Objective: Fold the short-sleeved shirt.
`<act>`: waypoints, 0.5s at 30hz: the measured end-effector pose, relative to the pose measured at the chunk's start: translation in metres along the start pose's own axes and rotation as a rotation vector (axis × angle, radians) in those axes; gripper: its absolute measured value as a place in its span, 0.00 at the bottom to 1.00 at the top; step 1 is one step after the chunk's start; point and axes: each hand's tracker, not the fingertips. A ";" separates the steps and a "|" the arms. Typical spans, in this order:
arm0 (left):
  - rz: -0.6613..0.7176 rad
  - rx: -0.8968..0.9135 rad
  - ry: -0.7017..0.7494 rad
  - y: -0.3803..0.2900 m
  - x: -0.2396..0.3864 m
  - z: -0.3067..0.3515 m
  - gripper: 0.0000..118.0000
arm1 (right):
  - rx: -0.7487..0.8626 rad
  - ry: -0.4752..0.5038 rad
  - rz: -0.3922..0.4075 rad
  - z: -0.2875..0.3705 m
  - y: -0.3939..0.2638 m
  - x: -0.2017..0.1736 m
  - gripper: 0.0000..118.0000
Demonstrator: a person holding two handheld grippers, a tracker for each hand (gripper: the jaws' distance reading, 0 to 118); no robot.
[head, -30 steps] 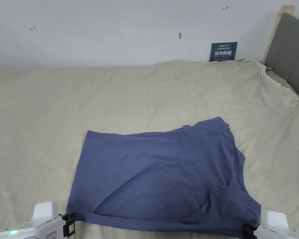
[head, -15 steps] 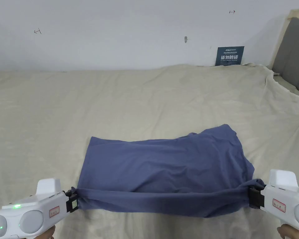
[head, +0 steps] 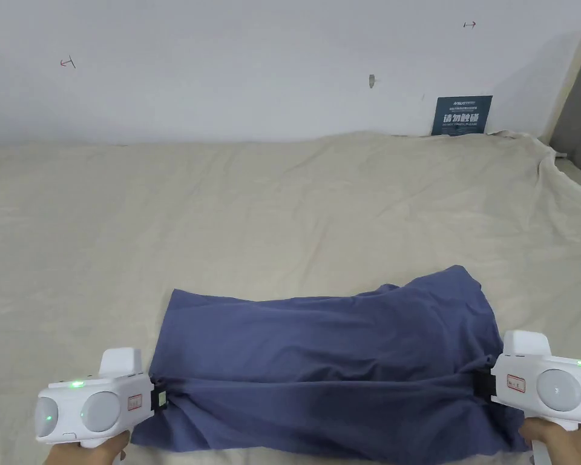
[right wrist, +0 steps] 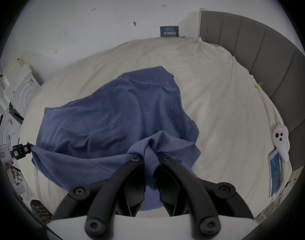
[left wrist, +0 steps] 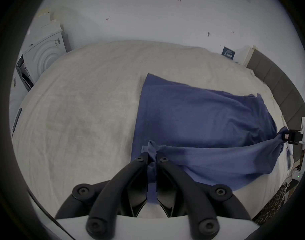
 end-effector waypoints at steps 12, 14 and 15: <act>-0.052 -0.085 0.054 0.001 0.017 -0.028 0.19 | -0.052 -0.058 -0.033 -0.035 -0.010 0.006 0.16; -0.035 -0.091 0.073 0.005 0.018 -0.020 0.55 | -0.004 -0.061 -0.032 -0.019 -0.009 0.005 0.40; -0.017 -0.062 0.082 0.005 0.019 -0.011 0.70 | 0.050 -0.040 -0.038 -0.004 -0.010 0.001 0.54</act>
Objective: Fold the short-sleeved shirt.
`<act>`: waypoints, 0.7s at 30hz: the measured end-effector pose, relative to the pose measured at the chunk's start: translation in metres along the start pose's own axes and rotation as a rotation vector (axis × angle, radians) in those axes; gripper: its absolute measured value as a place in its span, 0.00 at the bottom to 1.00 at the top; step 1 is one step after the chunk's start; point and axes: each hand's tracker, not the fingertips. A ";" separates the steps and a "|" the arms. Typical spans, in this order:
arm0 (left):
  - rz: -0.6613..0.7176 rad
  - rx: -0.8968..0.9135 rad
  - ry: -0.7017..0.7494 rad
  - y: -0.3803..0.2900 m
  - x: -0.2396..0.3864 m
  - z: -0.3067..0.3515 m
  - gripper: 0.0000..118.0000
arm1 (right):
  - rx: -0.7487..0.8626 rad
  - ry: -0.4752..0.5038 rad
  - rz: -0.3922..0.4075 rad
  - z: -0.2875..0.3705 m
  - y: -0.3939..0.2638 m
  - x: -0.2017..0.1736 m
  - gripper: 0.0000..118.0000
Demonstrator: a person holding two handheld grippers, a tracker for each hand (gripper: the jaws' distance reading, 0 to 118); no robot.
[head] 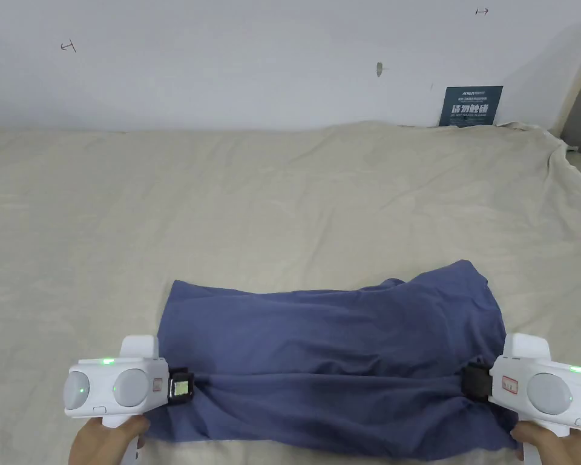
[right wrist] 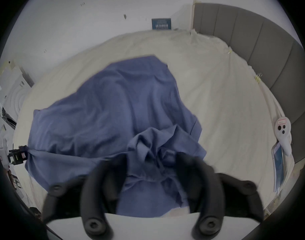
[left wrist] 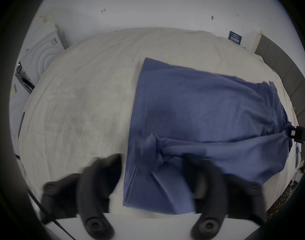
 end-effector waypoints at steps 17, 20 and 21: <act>-0.018 0.425 0.042 -0.076 -0.002 0.164 0.87 | 0.440 0.025 0.097 0.205 -0.067 -0.026 0.73; -0.013 0.441 0.034 -0.096 -0.004 0.174 0.70 | 0.466 0.017 0.115 0.213 -0.081 -0.028 0.65; -0.001 0.448 0.004 -0.102 -0.006 0.177 0.60 | 0.477 0.016 0.121 0.215 -0.085 -0.028 0.59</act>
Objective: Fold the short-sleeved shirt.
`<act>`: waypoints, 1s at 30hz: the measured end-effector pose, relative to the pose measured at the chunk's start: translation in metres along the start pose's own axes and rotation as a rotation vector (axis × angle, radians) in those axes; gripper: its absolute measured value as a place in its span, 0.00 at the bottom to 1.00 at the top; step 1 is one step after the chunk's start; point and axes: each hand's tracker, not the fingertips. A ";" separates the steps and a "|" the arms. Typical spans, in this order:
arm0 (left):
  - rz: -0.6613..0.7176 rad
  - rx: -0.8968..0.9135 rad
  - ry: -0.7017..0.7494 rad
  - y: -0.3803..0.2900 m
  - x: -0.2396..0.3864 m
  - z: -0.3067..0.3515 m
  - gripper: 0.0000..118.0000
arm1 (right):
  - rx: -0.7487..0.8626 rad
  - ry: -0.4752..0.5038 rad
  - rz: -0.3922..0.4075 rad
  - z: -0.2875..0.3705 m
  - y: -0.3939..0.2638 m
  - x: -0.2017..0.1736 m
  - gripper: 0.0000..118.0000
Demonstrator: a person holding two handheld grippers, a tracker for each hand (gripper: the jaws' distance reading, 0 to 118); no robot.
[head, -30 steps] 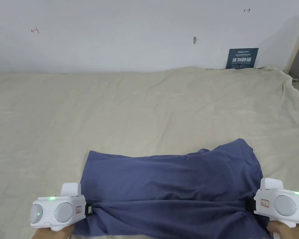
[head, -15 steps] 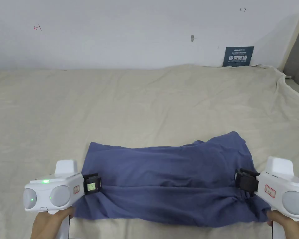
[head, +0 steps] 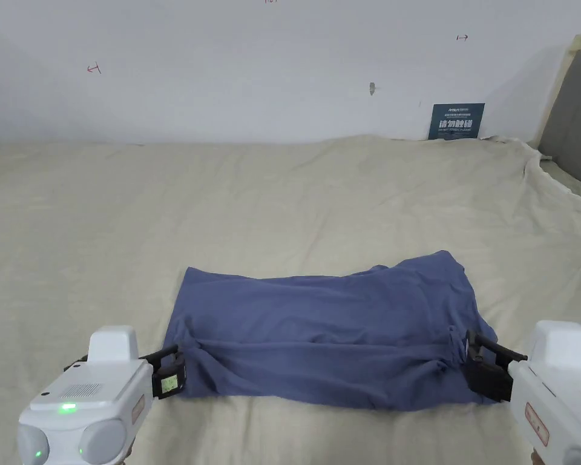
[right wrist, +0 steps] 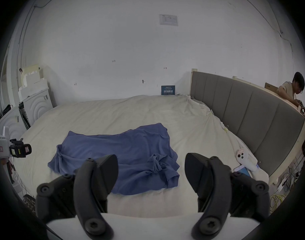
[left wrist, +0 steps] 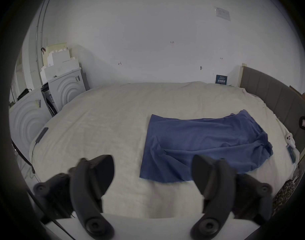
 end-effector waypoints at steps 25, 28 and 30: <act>0.140 -0.405 -0.050 0.002 -0.023 -0.134 0.66 | -0.031 -0.001 0.026 -0.028 -0.004 0.003 0.00; 0.142 -0.457 -0.033 -0.001 -0.023 -0.160 0.67 | -0.050 -0.007 0.025 -0.036 -0.006 0.006 0.00; 0.099 -0.488 -0.022 -0.008 -0.018 -0.171 0.66 | -0.064 -0.012 0.023 -0.043 -0.008 0.009 0.00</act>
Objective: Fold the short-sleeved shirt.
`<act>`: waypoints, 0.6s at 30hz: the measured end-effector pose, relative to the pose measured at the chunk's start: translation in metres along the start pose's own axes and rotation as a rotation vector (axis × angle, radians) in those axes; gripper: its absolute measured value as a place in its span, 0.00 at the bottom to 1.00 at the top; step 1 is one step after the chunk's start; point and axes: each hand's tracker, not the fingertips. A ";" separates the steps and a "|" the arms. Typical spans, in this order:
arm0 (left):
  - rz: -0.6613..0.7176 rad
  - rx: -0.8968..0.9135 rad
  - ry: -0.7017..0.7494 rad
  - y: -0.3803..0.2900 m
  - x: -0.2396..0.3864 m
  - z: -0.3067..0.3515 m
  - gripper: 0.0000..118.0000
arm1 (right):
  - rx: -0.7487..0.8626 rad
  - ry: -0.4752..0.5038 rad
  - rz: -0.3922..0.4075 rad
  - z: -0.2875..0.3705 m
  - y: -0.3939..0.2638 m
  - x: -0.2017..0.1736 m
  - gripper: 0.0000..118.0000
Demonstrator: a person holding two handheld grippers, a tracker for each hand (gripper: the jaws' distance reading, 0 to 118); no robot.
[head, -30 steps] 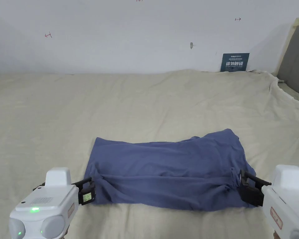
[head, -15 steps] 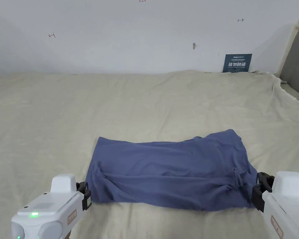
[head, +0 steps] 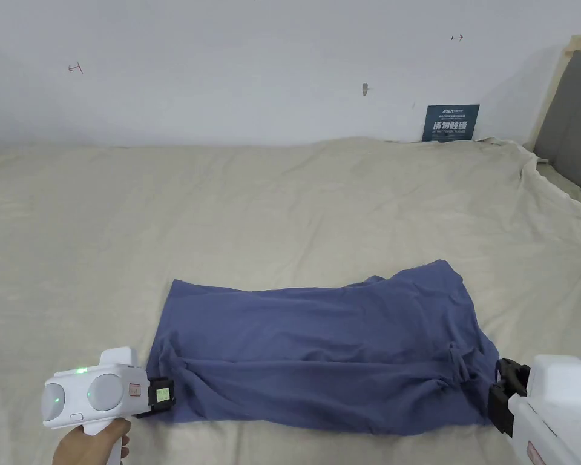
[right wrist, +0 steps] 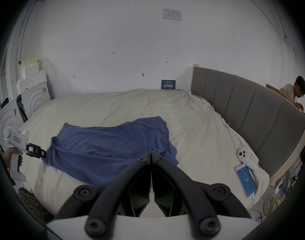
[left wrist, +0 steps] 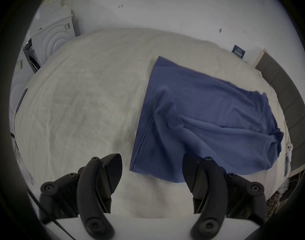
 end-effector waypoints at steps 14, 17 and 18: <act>-0.073 0.022 -0.064 -0.010 0.001 -0.001 0.04 | -0.286 -0.003 -0.124 -0.084 -0.030 0.041 0.23; -0.080 0.054 -0.094 -0.005 -0.003 0.018 0.04 | -0.382 -0.026 -0.090 -0.120 -0.036 0.045 0.68; -0.080 0.061 -0.098 -0.003 -0.004 0.021 0.04 | -0.415 -0.044 -0.070 -0.131 -0.038 0.045 0.74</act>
